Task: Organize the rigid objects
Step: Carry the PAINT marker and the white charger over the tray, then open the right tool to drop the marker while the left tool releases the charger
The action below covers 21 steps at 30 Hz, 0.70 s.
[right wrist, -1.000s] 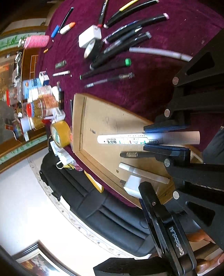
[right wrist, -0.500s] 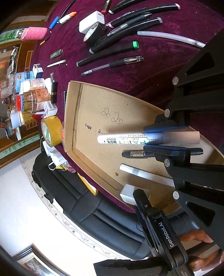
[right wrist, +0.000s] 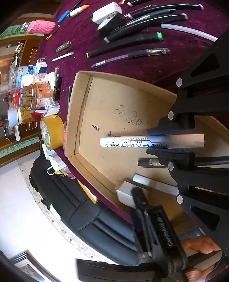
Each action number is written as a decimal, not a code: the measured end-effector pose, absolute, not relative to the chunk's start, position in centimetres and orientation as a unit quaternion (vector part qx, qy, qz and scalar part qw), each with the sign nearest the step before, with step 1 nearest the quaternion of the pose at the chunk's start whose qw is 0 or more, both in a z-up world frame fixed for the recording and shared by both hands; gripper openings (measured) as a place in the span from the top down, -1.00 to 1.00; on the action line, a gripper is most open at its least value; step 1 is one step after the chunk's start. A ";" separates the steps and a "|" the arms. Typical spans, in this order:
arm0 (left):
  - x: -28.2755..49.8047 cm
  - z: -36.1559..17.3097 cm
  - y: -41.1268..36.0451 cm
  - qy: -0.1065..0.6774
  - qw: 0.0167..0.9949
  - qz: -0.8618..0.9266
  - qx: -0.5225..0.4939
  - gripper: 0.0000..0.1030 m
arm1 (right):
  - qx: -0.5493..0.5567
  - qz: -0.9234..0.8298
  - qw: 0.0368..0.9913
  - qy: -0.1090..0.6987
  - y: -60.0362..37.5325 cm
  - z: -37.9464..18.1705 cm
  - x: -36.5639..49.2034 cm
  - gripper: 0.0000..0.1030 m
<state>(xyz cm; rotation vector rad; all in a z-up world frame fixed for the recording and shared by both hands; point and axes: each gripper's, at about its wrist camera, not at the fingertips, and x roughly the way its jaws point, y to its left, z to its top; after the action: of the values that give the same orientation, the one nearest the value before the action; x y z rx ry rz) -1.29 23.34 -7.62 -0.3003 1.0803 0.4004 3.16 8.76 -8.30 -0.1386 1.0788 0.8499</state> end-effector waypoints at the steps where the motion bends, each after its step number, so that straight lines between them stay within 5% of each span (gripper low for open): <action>1: -0.8 -7.8 23.5 0.514 0.826 0.189 -0.136 0.13 | -0.069 0.390 0.773 0.496 9.0 -8.4 3.2 0.72; 16: 1.1 -8.7 24.3 0.524 0.822 0.180 -0.132 0.10 | -0.133 0.372 0.790 0.469 10.4 -9.5 2.4 0.70; 19: 0.9 -8.6 24.7 0.519 0.824 0.166 -0.152 0.03 | -0.130 0.378 0.787 0.470 10.4 -9.4 2.2 0.55; 21: 0.3 -8.0 24.7 0.507 0.830 0.156 -0.172 -0.21 | -0.118 0.390 0.781 0.473 10.0 -9.2 2.2 0.33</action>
<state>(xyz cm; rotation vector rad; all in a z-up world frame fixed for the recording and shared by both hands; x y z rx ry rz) 0.35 24.69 -8.04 -0.3645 1.0753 0.3304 2.17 10.03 -9.16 -0.2551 1.0206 0.8422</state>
